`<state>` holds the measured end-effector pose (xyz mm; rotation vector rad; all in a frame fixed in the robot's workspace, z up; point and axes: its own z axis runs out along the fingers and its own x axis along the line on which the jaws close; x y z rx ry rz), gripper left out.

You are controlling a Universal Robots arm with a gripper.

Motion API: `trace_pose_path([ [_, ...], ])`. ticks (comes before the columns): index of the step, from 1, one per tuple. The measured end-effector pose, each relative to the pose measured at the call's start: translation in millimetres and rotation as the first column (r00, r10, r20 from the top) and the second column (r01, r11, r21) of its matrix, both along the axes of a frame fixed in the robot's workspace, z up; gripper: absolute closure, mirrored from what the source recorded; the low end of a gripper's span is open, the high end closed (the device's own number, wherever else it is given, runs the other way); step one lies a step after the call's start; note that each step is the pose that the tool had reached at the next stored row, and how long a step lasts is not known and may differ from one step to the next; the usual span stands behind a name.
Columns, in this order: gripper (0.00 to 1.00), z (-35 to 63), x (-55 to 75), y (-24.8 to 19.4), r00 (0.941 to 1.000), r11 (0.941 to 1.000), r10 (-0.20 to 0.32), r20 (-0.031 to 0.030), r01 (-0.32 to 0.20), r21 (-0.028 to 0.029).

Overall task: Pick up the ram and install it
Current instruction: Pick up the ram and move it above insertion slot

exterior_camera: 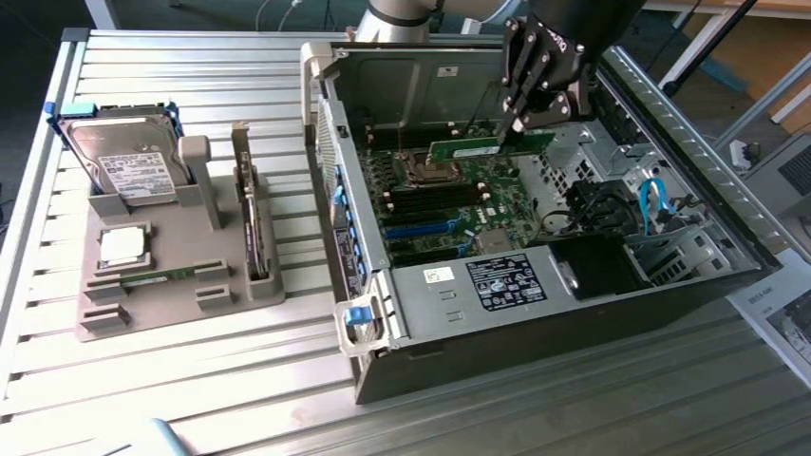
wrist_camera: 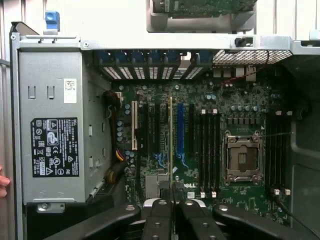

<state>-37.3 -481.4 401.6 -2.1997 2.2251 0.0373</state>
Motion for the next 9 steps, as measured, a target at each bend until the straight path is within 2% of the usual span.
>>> trace_pose_path([
  [5, 0.88, -0.4, 1.3, 10.3, 1.0000, 1.0000, -0.006, 0.0001, 0.006, -0.0001],
  [9, 0.88, -1.2, 2.8, 23.7, 0.9999, 0.9999, -0.010, 0.0001, 0.010, 0.0000],
])
